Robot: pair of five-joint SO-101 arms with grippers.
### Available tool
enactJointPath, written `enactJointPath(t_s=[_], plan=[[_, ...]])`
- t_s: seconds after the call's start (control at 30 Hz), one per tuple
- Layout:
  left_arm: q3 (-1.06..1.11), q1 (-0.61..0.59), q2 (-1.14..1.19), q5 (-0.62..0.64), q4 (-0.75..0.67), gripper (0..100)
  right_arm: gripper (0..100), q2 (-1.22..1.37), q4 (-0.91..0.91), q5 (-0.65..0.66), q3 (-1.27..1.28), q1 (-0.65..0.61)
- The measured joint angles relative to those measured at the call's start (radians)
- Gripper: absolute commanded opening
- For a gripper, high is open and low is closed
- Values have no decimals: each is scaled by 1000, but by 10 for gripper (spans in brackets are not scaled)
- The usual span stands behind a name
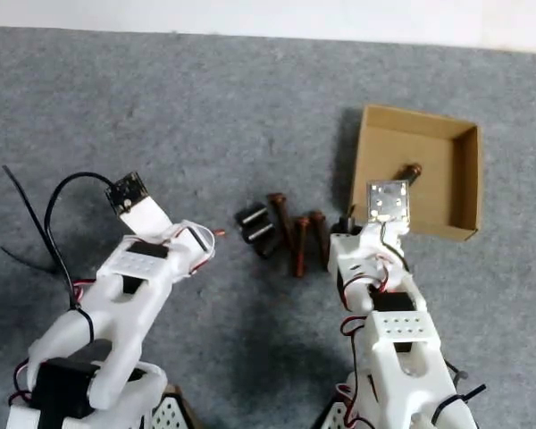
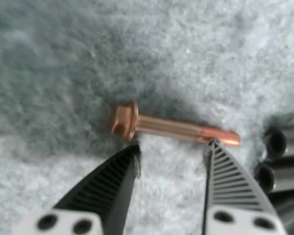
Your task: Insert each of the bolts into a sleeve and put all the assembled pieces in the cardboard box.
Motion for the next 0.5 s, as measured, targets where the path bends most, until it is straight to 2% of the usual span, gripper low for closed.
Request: enactJointPath(t_s=[0.33, 0.5], plan=[[-6, -5, -6, 5, 0, 204, 5, 0, 0, 0, 0, 0], [21, -17, -126, 8, 0, 207, 5, 0, 0, 0, 0, 0]])
